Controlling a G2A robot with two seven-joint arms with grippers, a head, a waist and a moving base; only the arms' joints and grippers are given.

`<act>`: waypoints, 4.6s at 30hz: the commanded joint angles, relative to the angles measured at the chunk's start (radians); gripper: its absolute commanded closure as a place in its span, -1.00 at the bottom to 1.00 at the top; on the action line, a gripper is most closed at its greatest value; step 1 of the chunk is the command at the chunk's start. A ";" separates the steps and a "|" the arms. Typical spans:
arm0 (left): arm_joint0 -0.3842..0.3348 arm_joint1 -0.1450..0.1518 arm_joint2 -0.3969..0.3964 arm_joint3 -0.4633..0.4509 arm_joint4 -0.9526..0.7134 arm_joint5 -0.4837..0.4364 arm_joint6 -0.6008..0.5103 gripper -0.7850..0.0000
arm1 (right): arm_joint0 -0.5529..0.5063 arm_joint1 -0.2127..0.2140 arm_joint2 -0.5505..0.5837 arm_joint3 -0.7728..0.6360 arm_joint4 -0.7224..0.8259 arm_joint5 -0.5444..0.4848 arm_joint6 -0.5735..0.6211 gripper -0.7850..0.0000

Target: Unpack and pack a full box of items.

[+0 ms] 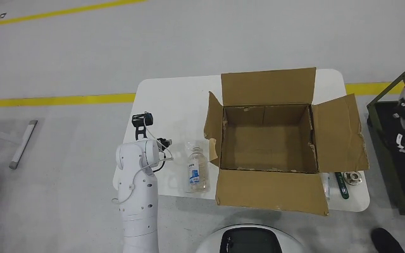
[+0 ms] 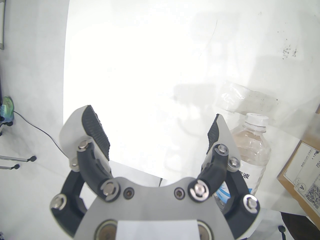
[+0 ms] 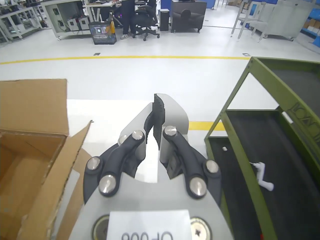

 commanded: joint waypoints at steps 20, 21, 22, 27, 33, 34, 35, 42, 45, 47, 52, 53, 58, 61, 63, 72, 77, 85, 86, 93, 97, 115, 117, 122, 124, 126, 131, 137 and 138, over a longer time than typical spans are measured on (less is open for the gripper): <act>0.007 0.000 -0.004 -0.055 -0.078 0.033 -0.057 -1.00 | 0.018 -0.015 -0.021 0.004 0.100 -0.011 -0.075 1.00; 0.008 -0.001 0.001 -0.064 -0.090 0.038 -0.074 -1.00 | 0.020 -0.015 -0.023 0.008 0.100 -0.016 -0.076 1.00; 0.011 -0.001 0.006 -0.073 -0.101 0.044 -0.090 -1.00 | 0.022 -0.016 -0.025 0.010 0.100 -0.021 -0.075 1.00; 0.049 -0.004 0.046 -0.123 -0.124 0.058 -0.138 -1.00 | 0.026 -0.018 -0.030 0.021 0.122 -0.061 -0.071 1.00; 0.082 -0.004 0.079 -0.163 -0.105 0.084 -0.163 -1.00 | 0.026 -0.020 -0.027 0.020 0.131 -0.103 -0.089 1.00; 0.082 -0.004 0.079 -0.163 -0.105 0.084 -0.163 -1.00 | 0.026 -0.020 -0.027 0.021 0.135 -0.105 -0.089 1.00; 0.082 -0.004 0.079 -0.163 -0.105 0.084 -0.163 -1.00 | 0.026 -0.020 -0.027 0.021 0.135 -0.105 -0.089 1.00; 0.082 -0.004 0.079 -0.163 -0.105 0.084 -0.163 -1.00 | 0.026 -0.020 -0.027 0.021 0.135 -0.105 -0.089 1.00; 0.097 -0.001 0.073 -0.166 -0.104 0.081 -0.119 -1.00 | 0.026 -0.020 -0.027 0.021 0.135 -0.105 -0.089 1.00; 0.105 0.000 0.077 -0.184 -0.097 0.087 -0.115 -1.00 | 0.026 -0.020 -0.027 0.021 0.135 -0.105 -0.089 1.00; 0.122 0.002 0.099 -0.241 -0.086 0.077 -0.154 -1.00 | 0.026 -0.020 -0.027 0.021 0.135 -0.105 -0.089 1.00; 0.124 0.002 0.103 -0.253 -0.083 0.076 -0.168 -1.00 | 0.026 -0.020 -0.027 0.021 0.135 -0.105 -0.089 1.00; 0.135 0.003 0.111 -0.317 -0.101 0.081 -0.211 -1.00 | 0.026 -0.020 -0.027 0.021 0.135 -0.105 -0.089 1.00; 0.146 0.005 0.113 -0.342 -0.120 0.060 -0.209 -1.00 | 0.026 -0.020 -0.027 0.021 0.135 -0.105 -0.089 1.00; 0.152 0.007 0.106 -0.349 -0.138 0.042 -0.211 -1.00 | 0.026 -0.020 -0.027 0.021 0.135 -0.105 -0.089 1.00; 0.163 0.014 0.085 -0.366 -0.171 -0.008 -0.225 -1.00 | 0.026 -0.020 -0.027 0.021 0.135 -0.105 -0.089 1.00; 0.163 0.014 0.085 -0.366 -0.171 -0.008 -0.225 -1.00 | 0.026 -0.020 -0.027 0.021 0.135 -0.105 -0.089 1.00; 0.182 0.014 0.084 -0.371 -0.179 0.017 -0.197 -1.00 | 0.026 -0.020 -0.027 0.021 0.135 -0.105 -0.089 1.00; 0.192 0.013 0.089 -0.383 -0.189 0.034 -0.200 -1.00 | 0.026 -0.020 -0.027 0.021 0.135 -0.105 -0.089 1.00; 0.252 0.011 0.155 -0.421 -0.162 0.098 -0.191 -1.00 | 0.026 -0.020 -0.027 0.021 0.135 -0.105 -0.089 1.00; 0.272 0.012 0.185 -0.410 -0.124 0.110 -0.191 -1.00 | 0.026 -0.020 -0.027 0.021 0.135 -0.105 -0.089 1.00; 0.236 0.007 0.267 -0.231 -0.136 0.126 -0.173 -1.00 | 0.026 -0.020 -0.027 0.021 0.135 -0.105 -0.089 1.00; 0.223 0.006 0.275 -0.201 -0.136 0.132 -0.168 -1.00 | 0.026 -0.020 -0.027 0.021 0.135 -0.105 -0.089 1.00; 0.188 0.004 0.286 -0.131 -0.123 0.147 -0.166 -1.00 | 0.026 -0.020 -0.027 0.021 0.135 -0.105 -0.089 1.00; 0.173 0.003 0.284 -0.104 -0.134 0.160 -0.174 -1.00 | 0.026 -0.020 -0.027 0.021 0.135 -0.105 -0.089 1.00; 0.161 0.002 0.285 -0.082 -0.135 0.165 -0.173 -1.00 | 0.026 -0.020 -0.027 0.021 0.135 -0.105 -0.089 1.00; 0.139 0.001 0.286 -0.048 -0.145 0.177 -0.184 -1.00 | 0.026 -0.020 -0.027 0.021 0.135 -0.105 -0.089 1.00; 0.128 0.000 0.289 -0.014 -0.155 0.183 -0.176 -1.00 | 0.026 -0.020 -0.027 0.021 0.135 -0.105 -0.089 1.00; 0.127 0.000 0.290 -0.012 -0.154 0.184 -0.176 -1.00 | 0.026 -0.020 -0.027 0.021 0.135 -0.105 -0.089 1.00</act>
